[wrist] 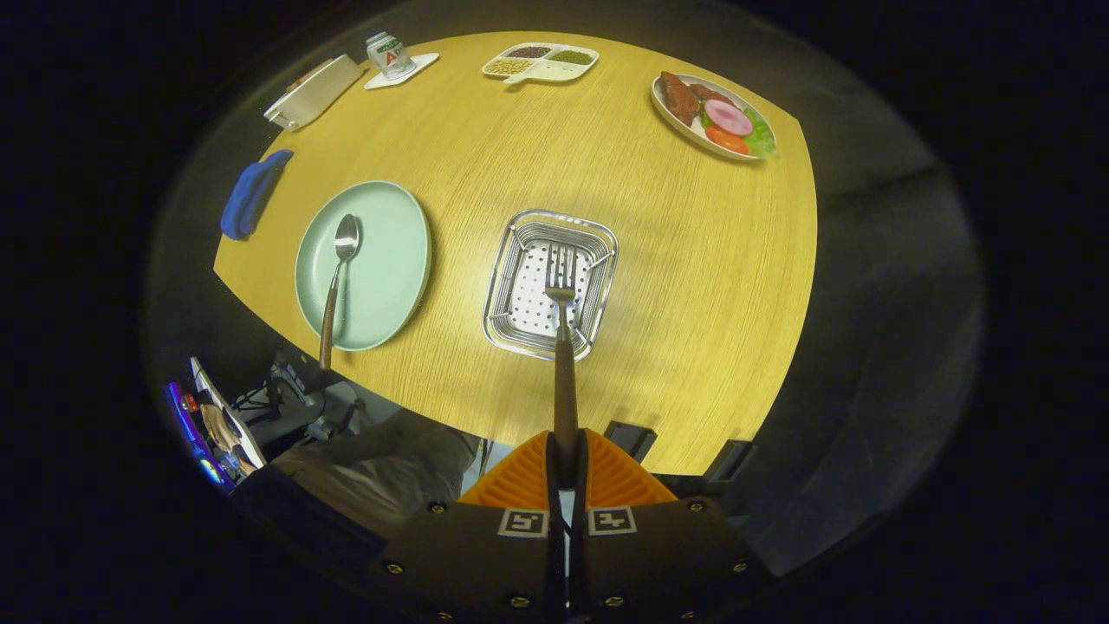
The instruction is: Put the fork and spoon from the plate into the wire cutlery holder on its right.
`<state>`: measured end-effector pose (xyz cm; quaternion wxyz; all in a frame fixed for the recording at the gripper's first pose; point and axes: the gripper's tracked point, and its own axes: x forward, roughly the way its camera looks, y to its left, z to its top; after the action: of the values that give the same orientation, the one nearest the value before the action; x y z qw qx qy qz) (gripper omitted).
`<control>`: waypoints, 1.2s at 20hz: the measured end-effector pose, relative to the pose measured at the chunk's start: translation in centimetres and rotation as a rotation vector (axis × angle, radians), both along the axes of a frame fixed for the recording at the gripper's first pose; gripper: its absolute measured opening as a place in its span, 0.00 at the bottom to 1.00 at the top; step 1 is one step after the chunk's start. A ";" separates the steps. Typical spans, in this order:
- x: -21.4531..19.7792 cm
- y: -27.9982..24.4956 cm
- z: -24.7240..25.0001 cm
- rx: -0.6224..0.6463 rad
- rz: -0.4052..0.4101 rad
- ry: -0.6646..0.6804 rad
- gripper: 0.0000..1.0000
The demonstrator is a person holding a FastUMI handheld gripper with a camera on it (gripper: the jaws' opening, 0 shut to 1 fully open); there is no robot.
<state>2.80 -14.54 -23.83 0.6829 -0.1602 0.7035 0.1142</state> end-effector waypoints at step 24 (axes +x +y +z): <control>-2.2 9.7 7.0 0.291 -0.128 -0.282 0.27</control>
<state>0.60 -4.84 -16.83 0.7962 -0.0295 0.5860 0.1475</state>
